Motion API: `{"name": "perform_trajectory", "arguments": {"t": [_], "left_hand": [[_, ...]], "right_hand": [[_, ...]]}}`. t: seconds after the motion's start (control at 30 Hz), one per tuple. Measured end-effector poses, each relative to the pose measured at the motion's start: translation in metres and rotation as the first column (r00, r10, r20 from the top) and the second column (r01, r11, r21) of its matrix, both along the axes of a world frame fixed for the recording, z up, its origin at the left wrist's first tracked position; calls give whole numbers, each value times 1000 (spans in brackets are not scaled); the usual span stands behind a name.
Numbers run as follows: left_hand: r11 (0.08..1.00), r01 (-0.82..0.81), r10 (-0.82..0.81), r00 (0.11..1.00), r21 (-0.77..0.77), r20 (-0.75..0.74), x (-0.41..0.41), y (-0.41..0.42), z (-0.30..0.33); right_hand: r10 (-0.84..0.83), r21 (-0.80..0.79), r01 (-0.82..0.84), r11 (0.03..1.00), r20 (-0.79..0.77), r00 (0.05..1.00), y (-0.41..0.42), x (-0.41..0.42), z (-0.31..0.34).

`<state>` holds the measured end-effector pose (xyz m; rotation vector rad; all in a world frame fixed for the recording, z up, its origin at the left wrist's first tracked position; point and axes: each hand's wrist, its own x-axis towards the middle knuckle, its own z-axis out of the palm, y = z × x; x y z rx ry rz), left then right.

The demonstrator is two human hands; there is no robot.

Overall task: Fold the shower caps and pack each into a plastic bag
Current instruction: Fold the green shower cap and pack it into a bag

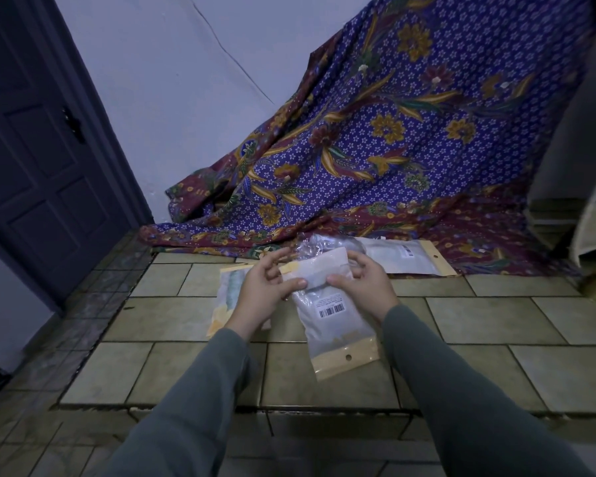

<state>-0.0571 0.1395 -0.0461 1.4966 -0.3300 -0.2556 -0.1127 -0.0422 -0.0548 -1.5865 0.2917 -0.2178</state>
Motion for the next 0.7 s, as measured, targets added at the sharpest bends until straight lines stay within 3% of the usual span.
{"name": "perform_trajectory", "arguments": {"t": [0.1,0.2,0.27,0.33,0.4,0.47,0.53,0.57,0.63,0.67,0.7], "left_hand": [[999,-54,54,997,-8,58,-1,2,17],[995,-78,89,977,-65,195,0,4,29],[996,-63,76,975,-68,209,2,6,24],[999,-24,31,979,-41,203,0,8,10],[998,36,-45,971,44,235,-5,9,-8],[987,102,-128,968,126,218,-13,14,-18],[973,-2,-48,977,232,209,-11,20,-28],[917,-140,42,965,374,258,-7,22,-33],[600,-351,145,931,718,334,0,26,-40],[446,-345,162,938,826,305,2,26,-41],[362,-307,168,950,880,262,2,26,-41]], "right_hand": [[-19,-78,26,997,89,996,2,-2,12],[-211,-191,239,952,157,965,0,-2,19],[-235,2,235,972,1,972,0,-2,25],[26,233,25,972,-212,977,3,-3,29],[166,344,-63,937,-280,945,8,-2,27],[112,218,-36,975,-345,932,10,0,19],[-20,-112,-28,993,-405,914,5,4,7],[-59,-263,-60,963,-423,904,3,4,2],[-69,-381,-108,918,-423,903,5,1,-2],[-61,-390,-129,912,-439,896,6,2,-7],[-54,-394,-156,906,-474,879,9,3,-11]]}}
